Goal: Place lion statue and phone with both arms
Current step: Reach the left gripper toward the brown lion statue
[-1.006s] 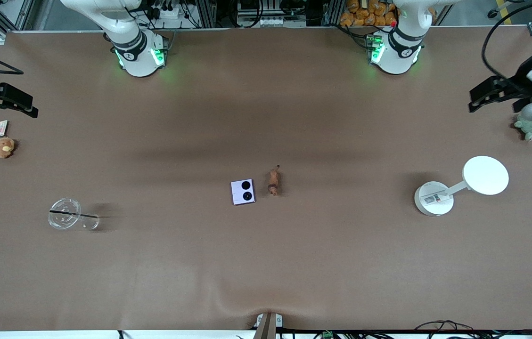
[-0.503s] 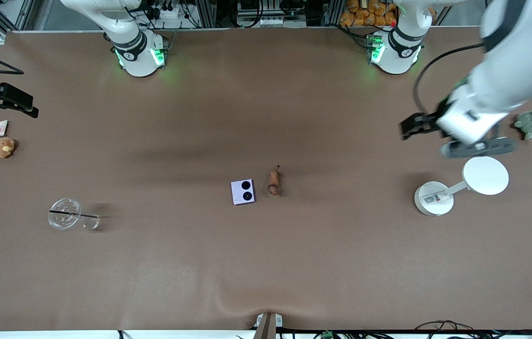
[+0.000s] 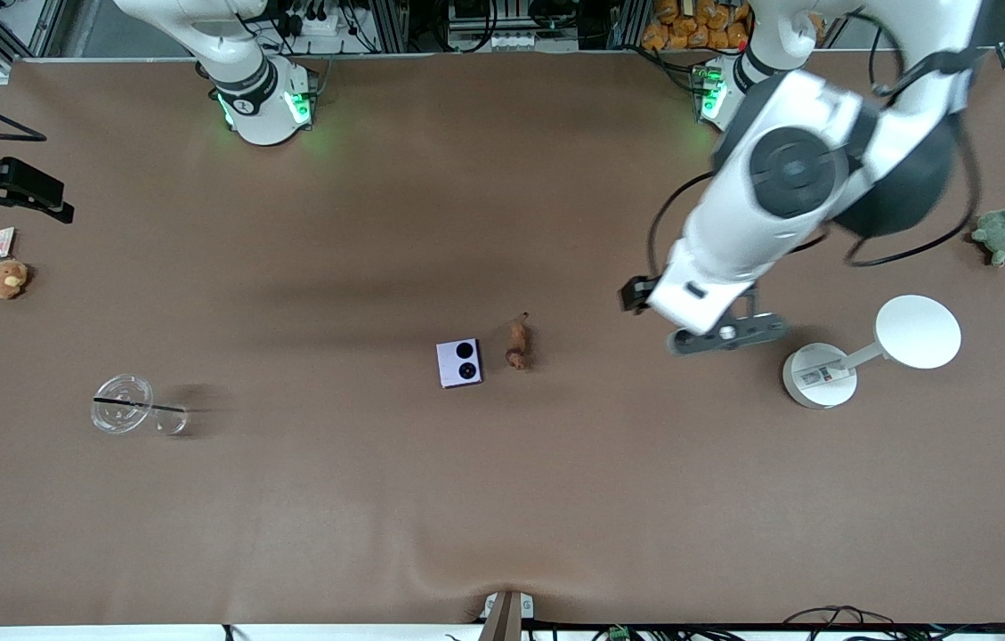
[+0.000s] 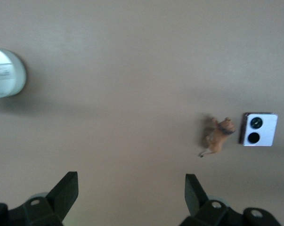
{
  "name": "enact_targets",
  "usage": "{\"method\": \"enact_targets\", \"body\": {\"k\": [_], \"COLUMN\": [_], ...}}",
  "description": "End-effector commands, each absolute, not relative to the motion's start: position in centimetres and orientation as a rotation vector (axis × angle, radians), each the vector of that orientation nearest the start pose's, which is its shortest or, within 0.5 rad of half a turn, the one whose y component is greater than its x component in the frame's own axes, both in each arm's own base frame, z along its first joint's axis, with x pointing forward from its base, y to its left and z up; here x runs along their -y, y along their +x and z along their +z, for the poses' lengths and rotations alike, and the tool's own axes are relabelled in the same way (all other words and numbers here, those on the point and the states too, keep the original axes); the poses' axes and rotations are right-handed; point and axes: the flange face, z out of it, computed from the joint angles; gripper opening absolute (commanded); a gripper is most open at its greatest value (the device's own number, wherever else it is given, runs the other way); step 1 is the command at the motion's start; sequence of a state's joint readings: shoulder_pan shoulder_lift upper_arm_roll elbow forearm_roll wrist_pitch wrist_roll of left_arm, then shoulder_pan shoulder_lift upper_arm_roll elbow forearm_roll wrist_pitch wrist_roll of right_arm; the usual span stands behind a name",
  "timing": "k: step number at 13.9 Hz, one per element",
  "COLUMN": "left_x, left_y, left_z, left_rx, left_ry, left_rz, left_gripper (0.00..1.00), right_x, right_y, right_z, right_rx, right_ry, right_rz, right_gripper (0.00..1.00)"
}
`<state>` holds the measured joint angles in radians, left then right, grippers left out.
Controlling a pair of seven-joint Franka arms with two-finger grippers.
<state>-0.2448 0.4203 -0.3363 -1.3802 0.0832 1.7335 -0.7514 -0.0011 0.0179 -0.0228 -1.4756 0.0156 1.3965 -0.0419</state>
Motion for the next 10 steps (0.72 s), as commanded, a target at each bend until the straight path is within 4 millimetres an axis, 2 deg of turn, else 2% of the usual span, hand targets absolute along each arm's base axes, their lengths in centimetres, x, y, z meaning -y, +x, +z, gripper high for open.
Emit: {"method": "enact_targets", "body": {"k": [1,3,5,8,10], "left_x": [38.1,42.0,44.9,48.0,49.2], "left_y": [59.7,59.5,59.0,58.3,58.0], "left_z": [44.6,40.7,37.6,33.3,31.8], "left_rx": [0.390,0.480,0.459,0.399,0.349], "left_ry": [-3.152,-3.144,-3.136,-3.158,-3.190], "left_rz": [0.078,0.027,-0.075,-0.159,-0.191], "left_gripper": [1.00,1.00,1.00,1.00,1.00], "right_x": [0.8,0.7,0.8,0.8,0.8], "right_y": [54.3,54.4,54.4,54.4,54.4], "right_z": [64.6,64.5,64.5,64.5,64.4], "right_rx": [0.016,0.016,0.013,0.013,0.016], "right_ry": [-3.118,-3.116,-3.118,-3.118,-3.118], "right_rz": [0.153,0.155,0.155,0.155,0.157], "right_gripper": [1.00,1.00,1.00,1.00,1.00]}}
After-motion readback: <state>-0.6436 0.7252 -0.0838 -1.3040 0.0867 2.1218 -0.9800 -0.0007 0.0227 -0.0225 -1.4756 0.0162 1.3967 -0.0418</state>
